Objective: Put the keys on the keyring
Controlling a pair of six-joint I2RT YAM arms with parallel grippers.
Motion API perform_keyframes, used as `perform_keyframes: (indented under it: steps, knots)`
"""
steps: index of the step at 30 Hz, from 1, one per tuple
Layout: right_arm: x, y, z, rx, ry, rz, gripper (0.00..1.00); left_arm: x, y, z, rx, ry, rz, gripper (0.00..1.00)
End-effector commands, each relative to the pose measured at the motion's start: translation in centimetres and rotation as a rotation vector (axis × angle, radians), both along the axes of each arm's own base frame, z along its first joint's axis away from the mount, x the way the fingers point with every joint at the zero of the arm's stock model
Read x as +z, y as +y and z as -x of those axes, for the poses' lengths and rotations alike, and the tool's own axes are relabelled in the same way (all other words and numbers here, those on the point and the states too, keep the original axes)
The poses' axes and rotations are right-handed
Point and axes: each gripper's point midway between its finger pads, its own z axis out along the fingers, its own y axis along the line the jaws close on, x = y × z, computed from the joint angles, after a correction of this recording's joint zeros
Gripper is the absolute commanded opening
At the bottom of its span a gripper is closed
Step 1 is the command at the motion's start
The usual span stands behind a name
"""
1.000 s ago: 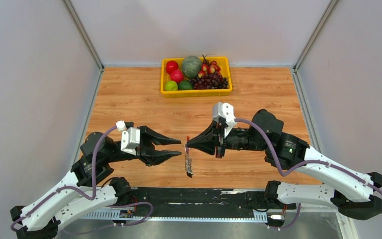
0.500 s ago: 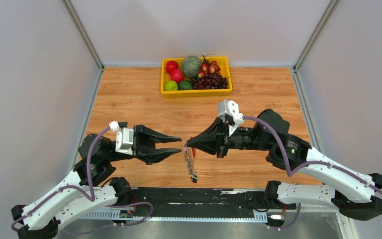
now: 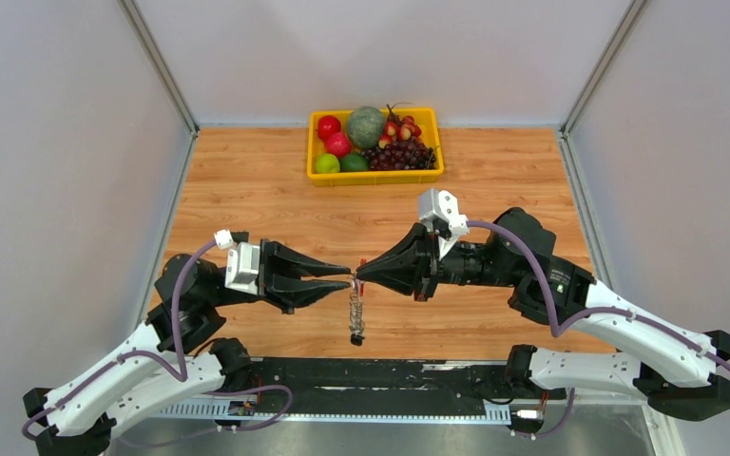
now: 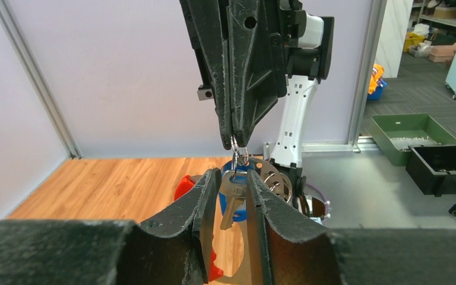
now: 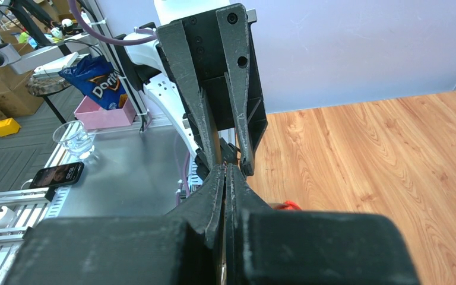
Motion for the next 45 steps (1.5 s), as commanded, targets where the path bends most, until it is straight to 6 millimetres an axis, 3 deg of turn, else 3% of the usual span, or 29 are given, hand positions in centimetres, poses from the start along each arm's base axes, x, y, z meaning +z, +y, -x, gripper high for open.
perform_keyframes:
  steps: [1,15,33,45]
  knots:
    - [3.9,-0.5,0.4,0.013,-0.029,-0.114,0.00,0.7,0.0,0.4,-0.023,-0.014,0.030,0.32]
    - [4.5,-0.8,0.1,-0.011,-0.023,-0.180,0.00,1.3,0.0,0.4,-0.022,-0.022,0.047,0.01]
    - [6.6,-2.8,-0.7,-0.086,-0.043,-0.518,0.00,3.2,0.9,0.2,0.017,-0.032,0.131,0.00]
    - [8.5,-2.9,0.6,-0.045,-0.125,-0.684,0.00,4.2,0.7,0.2,0.010,-0.039,0.150,0.00]
